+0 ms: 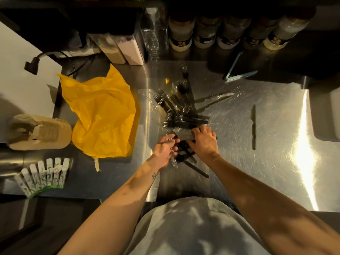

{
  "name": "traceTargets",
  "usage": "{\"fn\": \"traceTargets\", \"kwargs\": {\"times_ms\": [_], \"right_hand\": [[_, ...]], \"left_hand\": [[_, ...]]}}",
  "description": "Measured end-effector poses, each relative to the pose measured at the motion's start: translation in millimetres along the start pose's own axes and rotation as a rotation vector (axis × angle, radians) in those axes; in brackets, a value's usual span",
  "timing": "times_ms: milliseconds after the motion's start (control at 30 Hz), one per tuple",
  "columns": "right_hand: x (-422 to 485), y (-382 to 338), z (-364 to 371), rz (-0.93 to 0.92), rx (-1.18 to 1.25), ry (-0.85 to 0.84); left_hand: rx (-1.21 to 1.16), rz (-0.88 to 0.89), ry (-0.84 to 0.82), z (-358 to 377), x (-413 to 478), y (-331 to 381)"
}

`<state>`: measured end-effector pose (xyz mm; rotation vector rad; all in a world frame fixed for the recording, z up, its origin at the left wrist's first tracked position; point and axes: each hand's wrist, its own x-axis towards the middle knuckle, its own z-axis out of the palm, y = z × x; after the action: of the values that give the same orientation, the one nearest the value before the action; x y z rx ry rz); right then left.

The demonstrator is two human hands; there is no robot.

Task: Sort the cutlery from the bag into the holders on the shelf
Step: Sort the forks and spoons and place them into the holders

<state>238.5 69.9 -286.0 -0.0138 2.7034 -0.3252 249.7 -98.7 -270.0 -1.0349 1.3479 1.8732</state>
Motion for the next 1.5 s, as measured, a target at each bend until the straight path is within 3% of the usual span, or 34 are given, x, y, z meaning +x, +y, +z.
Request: {"fn": "traceTargets", "kwargs": {"times_ms": [200, 600, 933, 1067, 1300, 1500], "right_hand": [[-4.6, 0.2, 3.8, 0.034, -0.022, 0.036], [-0.1, 12.5, 6.3, 0.102, 0.266, -0.011], [-18.4, 21.5, -14.7, 0.077, 0.554, 0.145], [-32.7, 26.4, -21.1, 0.092, 0.751, 0.098], [-54.6, 22.7, -18.3, 0.049, 0.830, 0.054], [-60.6, 21.7, -15.1, -0.010, 0.784, -0.091]], "left_hand": [[-0.024, 0.001, -0.005, -5.2, 0.3, -2.2], [0.000, 0.005, -0.031, 3.4, 0.8, -3.7], [-0.108, 0.007, -0.022, 28.2, -6.9, -7.1], [-0.130, 0.044, -0.063, 44.3, -13.6, -11.8], [-0.150, 0.089, -0.156, 67.5, -26.2, -23.1], [-0.171, 0.065, -0.059, 64.4, -25.7, -34.9]]}}
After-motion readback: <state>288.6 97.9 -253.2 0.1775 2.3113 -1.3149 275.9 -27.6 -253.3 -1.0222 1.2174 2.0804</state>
